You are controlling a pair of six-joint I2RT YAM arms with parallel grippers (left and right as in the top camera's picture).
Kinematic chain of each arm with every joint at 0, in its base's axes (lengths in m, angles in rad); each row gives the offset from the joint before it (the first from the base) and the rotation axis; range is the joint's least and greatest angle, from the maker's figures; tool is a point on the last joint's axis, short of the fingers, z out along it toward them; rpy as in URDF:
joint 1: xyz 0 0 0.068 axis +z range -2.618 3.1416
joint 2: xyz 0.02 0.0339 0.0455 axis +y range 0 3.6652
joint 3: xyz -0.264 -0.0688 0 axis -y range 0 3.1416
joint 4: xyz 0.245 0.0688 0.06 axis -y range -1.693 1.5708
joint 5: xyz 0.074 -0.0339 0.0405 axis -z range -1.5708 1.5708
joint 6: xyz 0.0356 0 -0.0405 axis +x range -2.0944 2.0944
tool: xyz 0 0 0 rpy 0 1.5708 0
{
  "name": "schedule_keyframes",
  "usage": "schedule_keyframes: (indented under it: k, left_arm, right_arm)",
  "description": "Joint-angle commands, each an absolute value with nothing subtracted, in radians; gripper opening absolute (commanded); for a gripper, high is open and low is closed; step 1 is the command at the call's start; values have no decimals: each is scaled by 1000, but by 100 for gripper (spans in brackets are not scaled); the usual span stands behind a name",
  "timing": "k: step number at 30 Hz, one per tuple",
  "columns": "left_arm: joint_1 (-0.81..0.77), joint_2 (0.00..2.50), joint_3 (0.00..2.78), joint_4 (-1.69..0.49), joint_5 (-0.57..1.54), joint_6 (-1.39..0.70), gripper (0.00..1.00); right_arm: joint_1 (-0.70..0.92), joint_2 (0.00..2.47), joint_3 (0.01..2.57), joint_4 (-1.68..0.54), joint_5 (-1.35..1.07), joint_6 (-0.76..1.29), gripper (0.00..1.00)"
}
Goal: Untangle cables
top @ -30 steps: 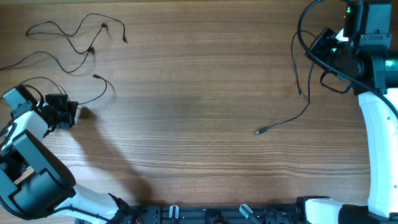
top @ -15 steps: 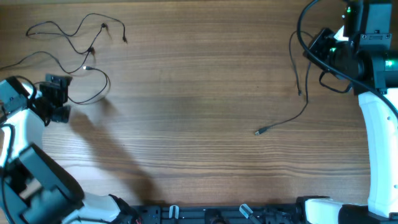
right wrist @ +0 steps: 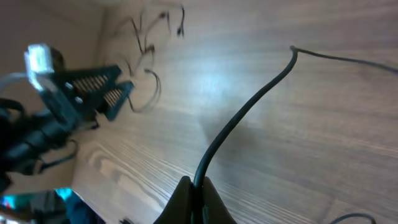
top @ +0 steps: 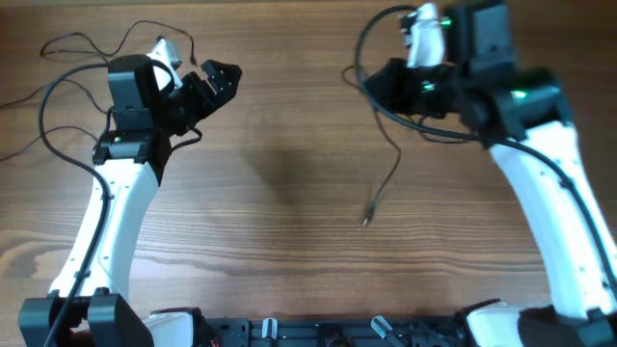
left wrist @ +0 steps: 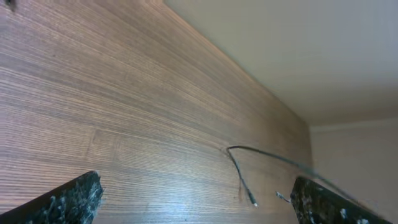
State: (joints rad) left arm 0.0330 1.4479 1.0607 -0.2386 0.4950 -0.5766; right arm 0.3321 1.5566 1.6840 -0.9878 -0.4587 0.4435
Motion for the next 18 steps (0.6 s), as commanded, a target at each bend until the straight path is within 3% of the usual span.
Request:
schedule_keyframes:
  k: [1,6,7,8,12,14,18]
  left_arm:
    - [44,1441,1071,-286,428,-553,100]
    - [44,1441,1071,-342,429,-553,100]
    - [44,1441,1071,-350,429,-553,100]
    - [44,1441,1071,-358,429,-553,100]
    - [43,1441,1070,-398,429,-554,100]
    - [43,1441,1070,-427,429,-554,100]
    - [-3,1459,1066,-516,428,-553,100]
  right_arm:
    - [405,1662,1693,-987,-423,450,4]
    - [532,1835,1693,-915,-457,500,4]
    - [569,1871,1693,-863,-499,500,9]
    - [586,1882,1693,-840,-499,500,17]
    - [605,1881,1694,-770,-495,495,74]
    - [577,1872,1700,-773,-493,459,88]
    - [396,1842,1701,-851,-495,448,92]
